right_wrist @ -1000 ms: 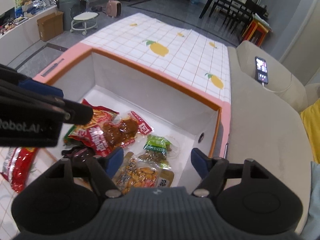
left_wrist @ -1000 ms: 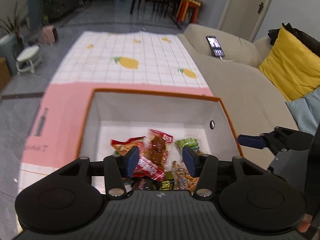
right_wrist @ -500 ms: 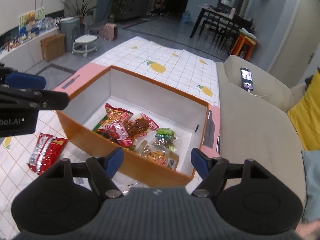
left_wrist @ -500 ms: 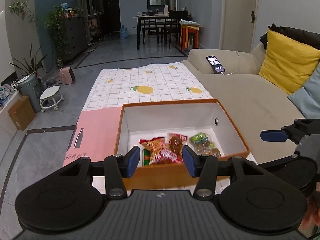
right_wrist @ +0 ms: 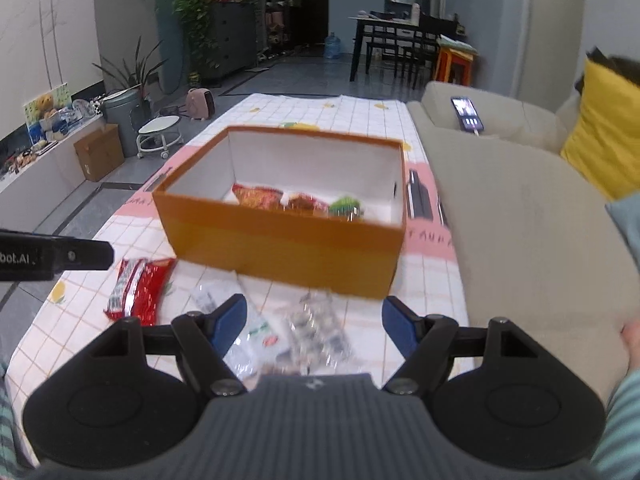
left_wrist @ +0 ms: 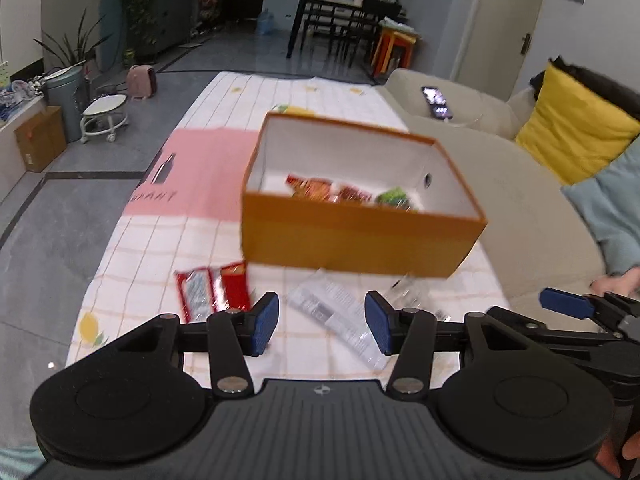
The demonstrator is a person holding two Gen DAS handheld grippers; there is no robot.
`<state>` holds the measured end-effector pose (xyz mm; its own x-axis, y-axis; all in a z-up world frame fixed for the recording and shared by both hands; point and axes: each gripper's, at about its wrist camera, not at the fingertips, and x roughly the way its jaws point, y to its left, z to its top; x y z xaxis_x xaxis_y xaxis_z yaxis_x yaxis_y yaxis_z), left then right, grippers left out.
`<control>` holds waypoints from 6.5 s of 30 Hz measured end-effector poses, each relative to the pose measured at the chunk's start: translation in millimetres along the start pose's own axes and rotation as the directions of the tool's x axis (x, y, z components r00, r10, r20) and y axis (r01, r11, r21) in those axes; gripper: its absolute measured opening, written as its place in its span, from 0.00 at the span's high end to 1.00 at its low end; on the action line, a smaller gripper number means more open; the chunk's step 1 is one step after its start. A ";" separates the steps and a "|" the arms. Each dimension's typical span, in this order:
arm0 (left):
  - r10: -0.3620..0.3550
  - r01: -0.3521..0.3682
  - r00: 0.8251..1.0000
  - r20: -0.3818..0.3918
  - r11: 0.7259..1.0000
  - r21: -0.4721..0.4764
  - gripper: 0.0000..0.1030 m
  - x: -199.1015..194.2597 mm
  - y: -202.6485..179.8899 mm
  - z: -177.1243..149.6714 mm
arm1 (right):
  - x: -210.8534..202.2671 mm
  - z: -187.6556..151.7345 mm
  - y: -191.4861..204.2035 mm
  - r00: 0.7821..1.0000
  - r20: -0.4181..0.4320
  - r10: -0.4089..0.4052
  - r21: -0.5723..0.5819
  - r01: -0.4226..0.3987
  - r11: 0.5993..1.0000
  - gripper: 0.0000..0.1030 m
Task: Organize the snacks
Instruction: 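Withdraw both tools from the box back toward the remaining snacks, then grasp the red chip bag with the left gripper while the right grasps the dark round packet, then lift both held snacks and carry them over the orange box, then lower both snacks into the box and open both grippers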
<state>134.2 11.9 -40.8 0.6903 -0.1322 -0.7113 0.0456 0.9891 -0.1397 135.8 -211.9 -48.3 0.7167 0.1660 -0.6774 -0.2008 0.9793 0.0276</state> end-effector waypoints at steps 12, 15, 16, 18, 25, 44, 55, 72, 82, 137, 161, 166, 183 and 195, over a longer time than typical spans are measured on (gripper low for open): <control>0.085 -0.089 0.994 -0.066 0.994 -0.059 0.40 26.7 28.0 -31.4 | 34.6 -44.6 10.9 0.997 -0.075 0.037 0.030 -0.034 0.999 0.30; 0.116 -0.122 0.990 -0.080 0.990 -0.074 0.36 35.6 35.0 -32.1 | 45.2 -45.7 13.7 0.995 -0.087 0.045 0.020 -0.043 0.999 0.32; 0.126 -0.133 0.988 -0.084 0.988 -0.079 0.35 38.0 37.1 -32.6 | 49.5 -46.1 14.9 0.995 -0.092 0.049 0.019 -0.047 0.999 0.34; 0.143 -0.151 0.985 -0.094 0.985 -0.085 0.31 43.2 41.6 -32.7 | 57.4 -46.2 16.9 0.993 -0.104 0.055 0.019 -0.053 0.998 0.35; 0.176 -0.191 0.977 -0.123 0.974 -0.124 0.25 62.3 58.2 -30.8 | 88.0 -42.8 17.3 0.987 -0.150 0.057 0.040 -0.052 0.998 0.37; 0.246 -0.263 0.955 -0.168 0.960 -0.091 0.14 132.3 64.4 -18.3 | 114.6 -43.4 15.0 0.979 -0.177 0.100 0.048 -0.093 0.995 0.56; 0.288 -0.293 0.943 -0.169 0.956 -0.006 0.11 150.5 58.2 -20.3 | 115.4 -44.6 14.3 0.979 -0.165 0.120 0.031 -0.116 0.993 0.57; 0.234 -0.228 0.958 -0.162 0.972 0.059 0.23 131.1 40.9 -31.1 | 113.2 -47.3 14.4 0.977 -0.178 0.121 0.027 -0.118 0.993 0.67; 0.178 -0.172 0.972 -0.156 0.984 0.055 0.23 100.2 26.9 -25.7 | 97.3 -46.3 15.4 0.979 -0.166 0.122 0.020 -0.120 0.993 0.67; -0.032 0.020 0.997 0.076 0.988 0.153 0.23 17.5 -33.9 88.2 | 9.1 94.4 -21.5 0.989 0.119 0.085 -0.041 -0.081 0.996 0.67; 0.210 -0.156 0.969 -0.131 0.928 0.337 0.23 177.5 -25.1 120.9 | 191.3 131.2 -13.7 0.989 -0.141 -0.050 -0.259 0.012 0.966 0.67; 0.281 -0.194 0.944 -0.175 0.899 0.393 0.23 198.9 -24.1 119.4 | 223.4 131.7 -8.9 0.970 -0.223 -0.095 -0.306 0.023 0.952 0.66; 0.246 -0.141 0.938 -0.243 0.914 0.380 0.19 219.3 -17.0 115.0 | 253.7 127.5 0.7 0.939 -0.292 -0.184 -0.412 0.051 0.910 0.62; 0.210 -0.115 0.954 -0.216 0.917 0.382 0.16 201.6 -18.8 116.9 | 243.3 130.5 0.3 0.936 -0.298 -0.189 -0.423 0.048 0.905 0.51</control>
<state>356.9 -25.9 -101.0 0.5122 0.0676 -0.8562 0.2376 0.9468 0.2169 397.3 -156.0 -117.2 0.5097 -0.0640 -0.8579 -0.4295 0.8451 -0.3183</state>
